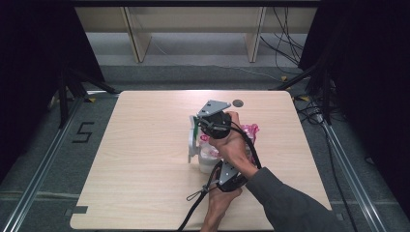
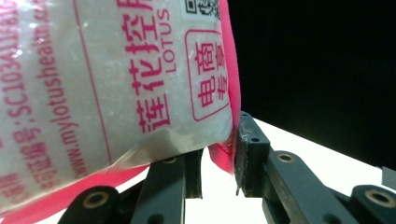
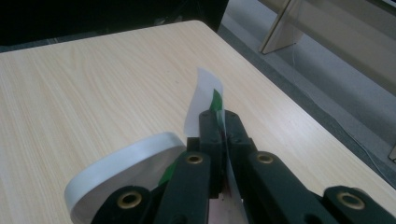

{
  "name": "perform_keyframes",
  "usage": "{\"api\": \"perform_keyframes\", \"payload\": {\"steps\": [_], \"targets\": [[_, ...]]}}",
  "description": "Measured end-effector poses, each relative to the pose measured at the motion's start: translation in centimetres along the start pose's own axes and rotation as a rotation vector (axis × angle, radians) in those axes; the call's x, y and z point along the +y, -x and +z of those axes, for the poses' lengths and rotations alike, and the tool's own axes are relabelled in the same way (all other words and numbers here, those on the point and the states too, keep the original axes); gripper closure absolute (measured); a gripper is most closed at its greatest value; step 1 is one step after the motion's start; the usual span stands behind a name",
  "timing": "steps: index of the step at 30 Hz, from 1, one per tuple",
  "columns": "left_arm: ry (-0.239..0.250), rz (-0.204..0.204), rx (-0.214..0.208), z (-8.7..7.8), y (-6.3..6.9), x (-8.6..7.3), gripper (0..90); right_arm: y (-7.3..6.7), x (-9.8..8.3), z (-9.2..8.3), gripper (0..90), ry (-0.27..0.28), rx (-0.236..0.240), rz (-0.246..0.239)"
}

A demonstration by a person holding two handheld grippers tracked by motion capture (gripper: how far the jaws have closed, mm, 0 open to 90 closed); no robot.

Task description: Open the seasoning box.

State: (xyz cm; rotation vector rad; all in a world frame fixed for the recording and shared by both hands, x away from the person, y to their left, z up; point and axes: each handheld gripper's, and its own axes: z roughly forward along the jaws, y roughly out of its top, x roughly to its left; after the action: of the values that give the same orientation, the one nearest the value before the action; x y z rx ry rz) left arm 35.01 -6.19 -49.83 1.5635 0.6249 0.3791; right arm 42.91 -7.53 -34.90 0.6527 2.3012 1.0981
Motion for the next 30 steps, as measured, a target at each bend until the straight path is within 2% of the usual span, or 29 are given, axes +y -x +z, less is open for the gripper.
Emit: {"api": "perform_keyframes", "payload": {"steps": [1, 2, 4, 9, 13, 15, 17, 20, 24, 27, 30], "targets": [[-0.037, 0.037, 0.01, -0.14, -0.31, 0.06, 74.6, 0.01, -0.04, 0.01, 89.5, 0.0, 0.001, 0.008], [-0.023, 0.02, 0.005, -0.04, -0.16, 0.03, 74.6, 0.03, -0.11, 0.07, 89.5, -0.005, -0.002, 0.003], [-0.02, 0.025, 0.01, 0.03, -0.08, 0.0, 74.5, -0.04, -0.24, 0.28, 89.5, -0.019, -0.008, -0.003], [-0.014, 0.018, 0.008, -0.09, -0.12, 0.06, 74.6, 0.05, -0.03, -0.06, 89.5, -0.001, 0.004, 0.026], [-0.026, 0.032, 0.012, -0.04, -0.15, 0.03, 74.5, -0.14, -0.25, 0.29, 89.5, -0.02, -0.004, -0.007], [-0.025, 0.029, 0.014, -0.13, -0.16, 0.08, 74.5, -0.09, -0.16, 0.25, 89.5, -0.013, -0.002, 0.0], [-0.025, 0.028, 0.014, -0.16, -0.23, 0.08, 74.6, -0.07, -0.07, -0.04, 89.5, -0.004, 0.015, 0.037], [-0.027, 0.029, 0.01, -0.07, -0.18, 0.04, 74.6, 0.03, -0.08, 0.03, 89.5, -0.002, 0.004, -0.002], [-0.022, 0.03, 0.011, -0.06, -0.15, 0.03, 74.6, 0.05, -0.08, -0.12, 89.5, -0.009, 0.008, 0.024], [-0.022, 0.029, 0.013, 0.02, -0.1, 0.01, 74.6, 0.04, -0.24, 0.11, 89.5, -0.007, -0.003, 0.006], [-0.026, 0.026, 0.008, -0.06, -0.18, 0.01, 74.6, 0.12, -0.13, -0.03, 89.5, -0.006, 0.0, 0.017]]}}
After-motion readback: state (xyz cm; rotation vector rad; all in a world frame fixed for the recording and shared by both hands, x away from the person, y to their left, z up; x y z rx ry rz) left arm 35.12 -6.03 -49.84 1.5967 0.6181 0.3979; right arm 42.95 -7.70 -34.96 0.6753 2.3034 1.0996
